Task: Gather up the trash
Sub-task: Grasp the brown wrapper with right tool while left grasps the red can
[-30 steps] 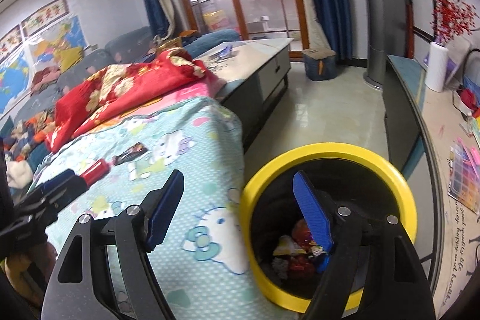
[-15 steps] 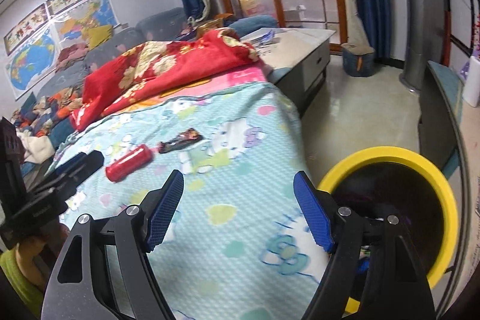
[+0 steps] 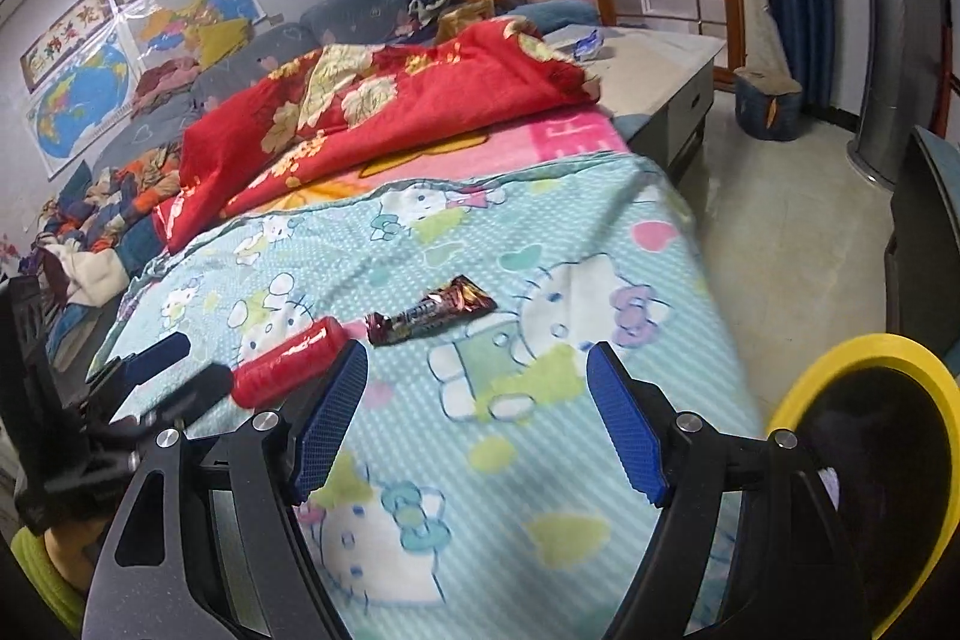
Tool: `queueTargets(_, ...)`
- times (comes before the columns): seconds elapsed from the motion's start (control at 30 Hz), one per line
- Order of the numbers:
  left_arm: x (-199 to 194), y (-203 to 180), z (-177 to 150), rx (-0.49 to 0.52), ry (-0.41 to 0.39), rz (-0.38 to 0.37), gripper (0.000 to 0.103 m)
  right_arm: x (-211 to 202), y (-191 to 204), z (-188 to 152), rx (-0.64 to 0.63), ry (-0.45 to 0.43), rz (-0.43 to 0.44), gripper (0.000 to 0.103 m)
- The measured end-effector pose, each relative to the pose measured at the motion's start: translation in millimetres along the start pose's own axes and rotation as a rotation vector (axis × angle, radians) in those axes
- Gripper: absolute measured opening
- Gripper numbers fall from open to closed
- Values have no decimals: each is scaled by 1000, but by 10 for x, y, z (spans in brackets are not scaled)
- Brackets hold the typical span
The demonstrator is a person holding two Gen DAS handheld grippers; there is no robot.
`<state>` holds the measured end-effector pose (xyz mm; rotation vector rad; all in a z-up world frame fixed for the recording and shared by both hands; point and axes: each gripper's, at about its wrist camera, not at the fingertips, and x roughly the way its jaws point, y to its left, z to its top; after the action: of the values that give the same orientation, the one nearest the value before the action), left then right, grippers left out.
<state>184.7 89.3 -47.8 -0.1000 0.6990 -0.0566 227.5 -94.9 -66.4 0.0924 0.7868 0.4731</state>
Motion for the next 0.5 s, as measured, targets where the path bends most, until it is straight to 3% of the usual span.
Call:
queueTargets(0.3,331,-5,21,130,92,-14,82,637,166,244,43,79,-24,65)
queueTargets(0.5,450,61,-14,108,133,-32,70,1048,172,312,97,155,-63,59)
